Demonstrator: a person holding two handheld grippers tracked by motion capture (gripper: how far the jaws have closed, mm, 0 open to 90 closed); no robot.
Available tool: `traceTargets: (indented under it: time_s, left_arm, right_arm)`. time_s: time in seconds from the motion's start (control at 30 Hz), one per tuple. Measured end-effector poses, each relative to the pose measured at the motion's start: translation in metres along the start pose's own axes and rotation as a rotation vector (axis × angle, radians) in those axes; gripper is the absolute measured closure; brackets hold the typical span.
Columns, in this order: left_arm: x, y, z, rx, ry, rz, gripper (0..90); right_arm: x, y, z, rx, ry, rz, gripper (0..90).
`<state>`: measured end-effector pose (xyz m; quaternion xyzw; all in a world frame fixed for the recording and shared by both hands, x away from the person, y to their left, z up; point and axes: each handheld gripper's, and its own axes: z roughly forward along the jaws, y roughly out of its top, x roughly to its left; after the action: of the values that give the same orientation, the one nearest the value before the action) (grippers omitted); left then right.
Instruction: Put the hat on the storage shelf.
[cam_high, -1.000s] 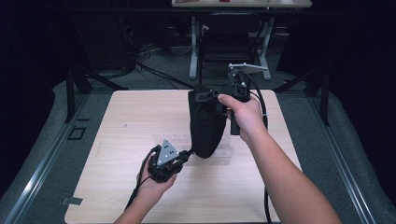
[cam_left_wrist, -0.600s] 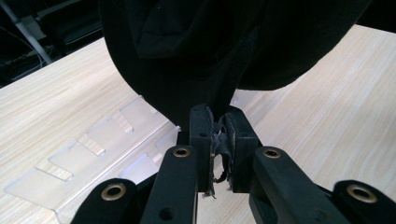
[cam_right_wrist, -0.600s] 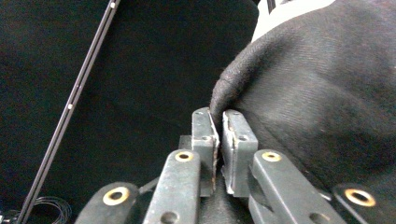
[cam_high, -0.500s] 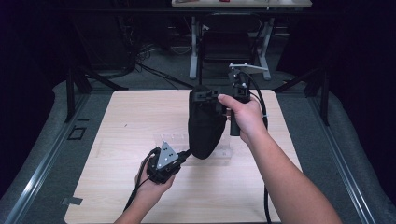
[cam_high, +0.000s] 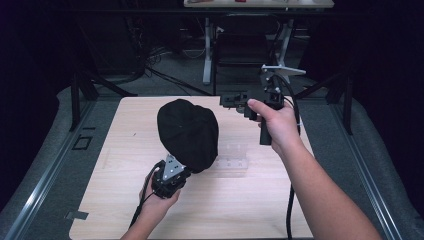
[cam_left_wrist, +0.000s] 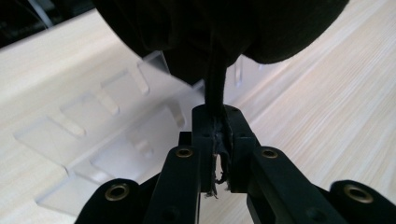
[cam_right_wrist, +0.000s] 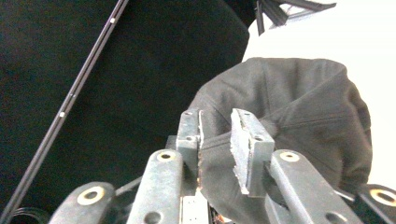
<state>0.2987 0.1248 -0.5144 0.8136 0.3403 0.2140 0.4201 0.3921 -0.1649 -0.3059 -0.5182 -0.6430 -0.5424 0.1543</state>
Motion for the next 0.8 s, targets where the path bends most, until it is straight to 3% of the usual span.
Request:
traceTargets:
  time_s: [0.07, 0.1, 0.17, 0.53, 0.73, 0.8]
  left_arm:
    - [0.001, -0.003, -0.001, -0.001, 0.023, -0.016, 85.2]
    - [0.008, -0.004, 0.000, 0.009, -0.027, 0.035, 85.1]
    - [0.006, -0.007, -0.001, 0.002, -0.005, -0.015, 85.0]
    - [0.009, -0.013, -0.001, -0.023, -0.020, -0.054, 84.1]
    - [0.010, -0.014, -0.003, -0.021, -0.009, -0.064, 79.9]
    - [0.009, -0.015, -0.004, -0.026, -0.009, -0.087, 77.5]
  right_arm:
    - [0.000, 0.000, -0.001, 0.000, -0.006, -0.006, 71.3]
    - [0.000, -0.001, -0.002, -0.003, -0.007, -0.010, 69.5]
    - [0.000, -0.002, -0.003, -0.018, -0.013, -0.020, 67.5]
    - [-0.004, -0.005, -0.013, -0.055, -0.042, -0.042, 61.9]
    - [-0.010, -0.008, -0.021, -0.078, -0.087, -0.068, 54.6]
    - [-0.012, -0.010, -0.023, -0.085, -0.107, -0.079, 53.8]
